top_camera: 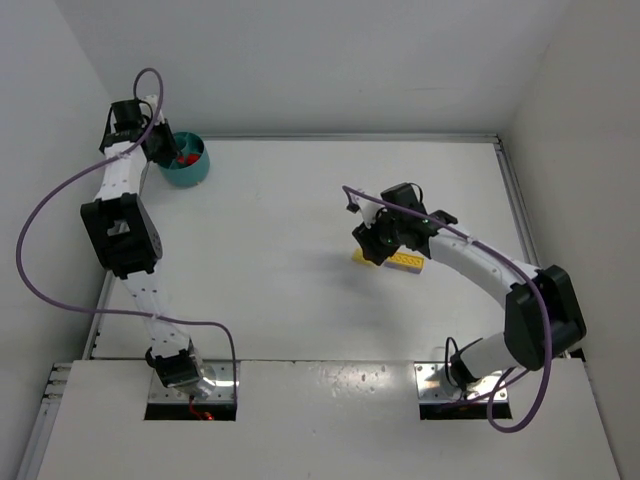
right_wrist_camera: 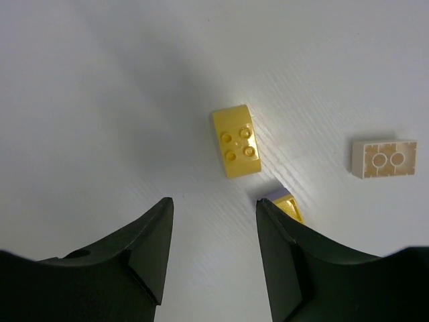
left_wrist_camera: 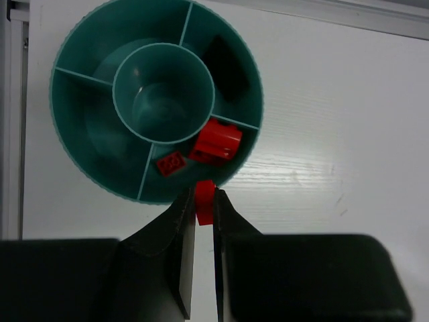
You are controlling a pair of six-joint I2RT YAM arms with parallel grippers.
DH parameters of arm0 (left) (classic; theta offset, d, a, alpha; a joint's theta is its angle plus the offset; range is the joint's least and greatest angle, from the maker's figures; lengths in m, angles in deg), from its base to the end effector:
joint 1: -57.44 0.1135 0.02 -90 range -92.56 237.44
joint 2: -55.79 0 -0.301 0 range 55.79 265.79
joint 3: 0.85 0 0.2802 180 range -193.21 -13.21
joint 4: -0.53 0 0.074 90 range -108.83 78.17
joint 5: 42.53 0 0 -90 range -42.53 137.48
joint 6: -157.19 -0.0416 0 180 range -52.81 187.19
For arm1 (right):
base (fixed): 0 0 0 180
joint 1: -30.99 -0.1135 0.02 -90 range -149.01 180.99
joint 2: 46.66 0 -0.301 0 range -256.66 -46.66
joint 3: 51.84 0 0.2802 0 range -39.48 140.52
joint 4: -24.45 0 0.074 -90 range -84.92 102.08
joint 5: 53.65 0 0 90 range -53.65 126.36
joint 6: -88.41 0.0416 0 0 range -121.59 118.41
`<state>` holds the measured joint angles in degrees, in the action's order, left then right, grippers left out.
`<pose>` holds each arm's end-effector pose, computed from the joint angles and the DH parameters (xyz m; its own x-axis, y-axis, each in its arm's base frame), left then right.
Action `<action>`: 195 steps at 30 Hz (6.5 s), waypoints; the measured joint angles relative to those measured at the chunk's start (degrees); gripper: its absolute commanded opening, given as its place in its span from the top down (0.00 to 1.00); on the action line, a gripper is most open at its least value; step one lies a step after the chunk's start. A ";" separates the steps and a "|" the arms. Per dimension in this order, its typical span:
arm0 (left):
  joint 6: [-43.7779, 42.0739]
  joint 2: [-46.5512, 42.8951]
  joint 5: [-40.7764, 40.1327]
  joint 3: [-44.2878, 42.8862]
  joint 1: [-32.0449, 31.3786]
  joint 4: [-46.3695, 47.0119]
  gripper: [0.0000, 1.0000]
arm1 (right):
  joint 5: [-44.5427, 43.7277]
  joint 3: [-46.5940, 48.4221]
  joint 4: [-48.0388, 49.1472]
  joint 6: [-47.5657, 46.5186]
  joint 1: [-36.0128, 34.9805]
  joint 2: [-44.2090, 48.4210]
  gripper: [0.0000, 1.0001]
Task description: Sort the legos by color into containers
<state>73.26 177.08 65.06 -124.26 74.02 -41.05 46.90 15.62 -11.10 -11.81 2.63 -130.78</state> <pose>0.5251 0.1432 0.3089 -0.6006 -0.2840 -0.7474 -0.1125 0.9555 -0.2726 0.2850 0.1625 0.2418 -0.5840 -0.5135 -0.6287 -0.6801 0.7323 0.0337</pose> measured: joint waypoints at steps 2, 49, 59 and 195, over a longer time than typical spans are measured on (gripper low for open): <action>-0.07 2.12 -1.18 -1.79 -0.02 -0.44 1.00 | -0.20 -0.28 -0.11 0.00 0.79 0.50 0.47; -1.11 -20.39 7.78 15.52 -6.32 2.03 0.43 | -5.44 22.75 -33.90 -27.08 10.43 -21.62 0.40; 0.92 -22.91 10.95 22.18 -6.29 3.48 0.42 | -8.33 22.93 -35.30 -27.50 9.29 -25.22 0.40; -17.49 5.42 12.63 -8.52 8.94 -6.73 0.86 | 25.40 19.28 -12.28 4.09 12.96 -4.96 1.00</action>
<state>55.77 182.50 77.69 -132.78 82.96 -47.78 72.30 34.89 -23.38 -7.72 15.59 -135.74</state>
